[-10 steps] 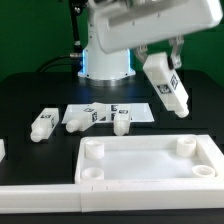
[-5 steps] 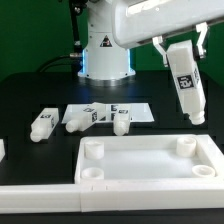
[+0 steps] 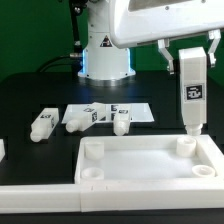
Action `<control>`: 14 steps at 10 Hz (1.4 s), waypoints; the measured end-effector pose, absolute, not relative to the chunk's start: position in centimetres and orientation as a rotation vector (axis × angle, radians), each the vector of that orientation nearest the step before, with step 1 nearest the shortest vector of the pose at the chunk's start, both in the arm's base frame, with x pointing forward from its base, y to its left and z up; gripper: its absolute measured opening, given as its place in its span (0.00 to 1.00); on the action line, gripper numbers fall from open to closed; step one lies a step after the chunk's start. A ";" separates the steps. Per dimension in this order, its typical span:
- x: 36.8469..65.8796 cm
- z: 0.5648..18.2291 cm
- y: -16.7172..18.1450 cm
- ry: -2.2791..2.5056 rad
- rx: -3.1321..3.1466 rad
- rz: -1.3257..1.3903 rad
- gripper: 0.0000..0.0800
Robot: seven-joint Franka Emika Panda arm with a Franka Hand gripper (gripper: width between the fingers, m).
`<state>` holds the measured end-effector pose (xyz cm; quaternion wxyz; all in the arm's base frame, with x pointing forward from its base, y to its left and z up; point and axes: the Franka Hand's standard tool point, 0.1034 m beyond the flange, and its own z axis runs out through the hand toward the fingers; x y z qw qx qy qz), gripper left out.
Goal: Assemble desk
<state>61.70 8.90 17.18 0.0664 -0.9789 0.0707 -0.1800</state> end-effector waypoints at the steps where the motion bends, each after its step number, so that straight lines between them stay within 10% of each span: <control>1: 61.7 17.2 8.9 0.213 -2.952 -0.542 0.36; 14: 63.2 12.8 11.3 -0.169 -3.002 -0.743 0.36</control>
Offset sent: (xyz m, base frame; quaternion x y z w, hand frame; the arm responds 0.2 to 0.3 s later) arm 0.0252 -0.0190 -0.0101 -0.1767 0.0628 -0.2774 0.9423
